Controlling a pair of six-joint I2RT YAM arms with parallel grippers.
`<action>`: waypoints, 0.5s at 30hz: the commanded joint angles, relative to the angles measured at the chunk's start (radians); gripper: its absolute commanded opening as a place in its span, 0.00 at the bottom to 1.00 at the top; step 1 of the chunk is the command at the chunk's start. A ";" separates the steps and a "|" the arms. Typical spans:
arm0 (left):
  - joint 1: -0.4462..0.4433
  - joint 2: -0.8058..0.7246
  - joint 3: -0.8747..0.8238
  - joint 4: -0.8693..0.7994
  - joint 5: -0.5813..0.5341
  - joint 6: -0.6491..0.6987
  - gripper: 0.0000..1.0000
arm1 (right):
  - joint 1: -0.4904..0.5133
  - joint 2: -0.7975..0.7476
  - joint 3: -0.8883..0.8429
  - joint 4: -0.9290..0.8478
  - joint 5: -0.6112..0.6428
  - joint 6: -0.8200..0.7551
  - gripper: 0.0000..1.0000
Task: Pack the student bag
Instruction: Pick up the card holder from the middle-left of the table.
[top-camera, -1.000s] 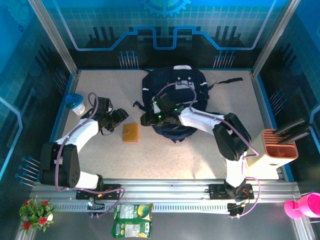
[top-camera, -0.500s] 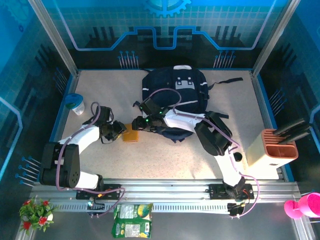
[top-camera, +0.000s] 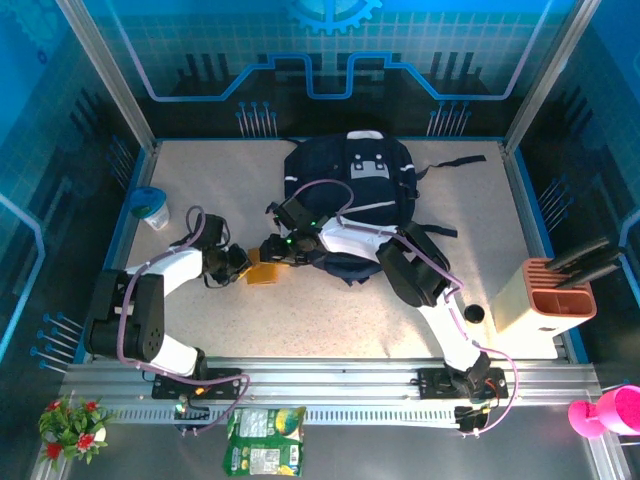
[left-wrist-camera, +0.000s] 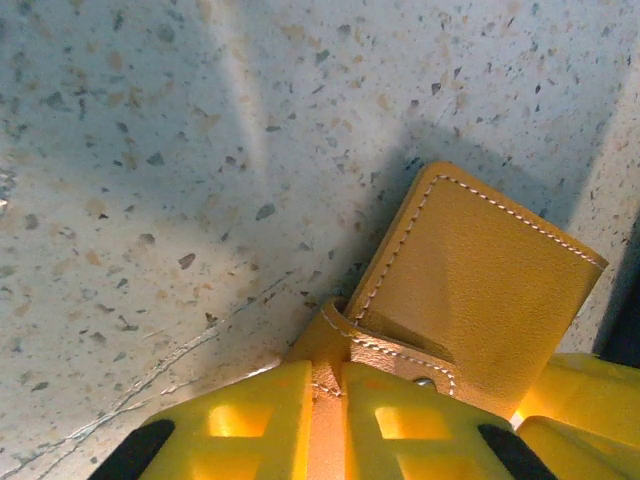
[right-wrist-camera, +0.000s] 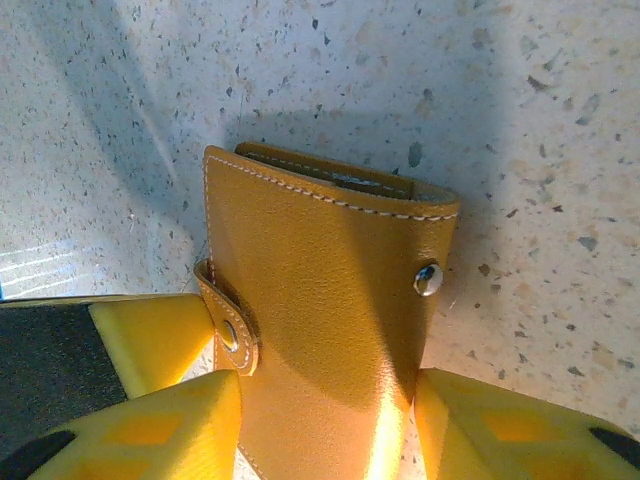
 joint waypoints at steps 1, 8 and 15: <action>0.004 0.027 -0.018 -0.013 -0.008 0.010 0.14 | 0.014 0.025 0.030 0.001 -0.067 -0.008 0.49; 0.004 0.022 -0.024 -0.025 -0.045 0.003 0.12 | 0.014 -0.019 0.006 -0.062 0.059 -0.006 0.52; 0.003 0.028 -0.027 -0.013 -0.046 -0.007 0.10 | 0.014 -0.017 -0.020 -0.006 0.026 -0.004 0.51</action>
